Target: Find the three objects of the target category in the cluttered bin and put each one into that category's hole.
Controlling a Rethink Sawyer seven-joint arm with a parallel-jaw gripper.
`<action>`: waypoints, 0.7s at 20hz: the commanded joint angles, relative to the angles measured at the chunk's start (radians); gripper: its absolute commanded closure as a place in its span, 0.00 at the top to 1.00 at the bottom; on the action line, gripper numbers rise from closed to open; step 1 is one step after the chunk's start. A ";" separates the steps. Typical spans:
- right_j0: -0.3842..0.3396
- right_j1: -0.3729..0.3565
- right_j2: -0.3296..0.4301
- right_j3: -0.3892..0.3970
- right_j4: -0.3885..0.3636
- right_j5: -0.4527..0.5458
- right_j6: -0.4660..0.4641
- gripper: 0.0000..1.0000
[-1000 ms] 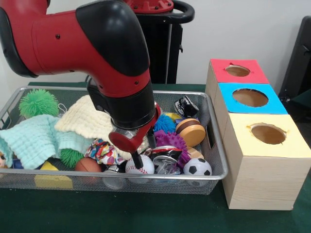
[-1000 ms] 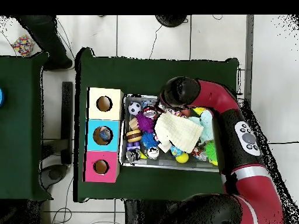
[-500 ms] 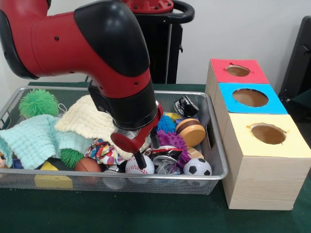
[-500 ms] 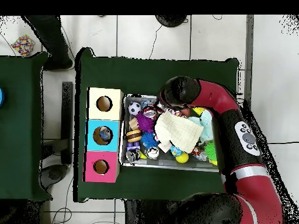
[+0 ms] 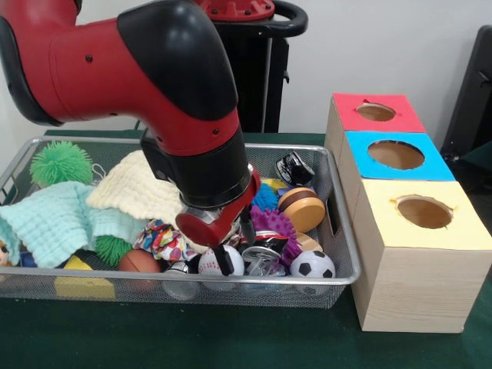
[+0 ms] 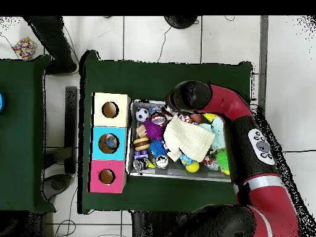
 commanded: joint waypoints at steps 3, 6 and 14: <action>-0.005 0.007 -0.012 0.103 0.017 -0.080 0.182 1.00; -0.003 0.006 -0.015 0.106 0.020 -0.083 0.180 1.00; -0.012 0.003 -0.017 0.122 0.020 -0.096 0.171 1.00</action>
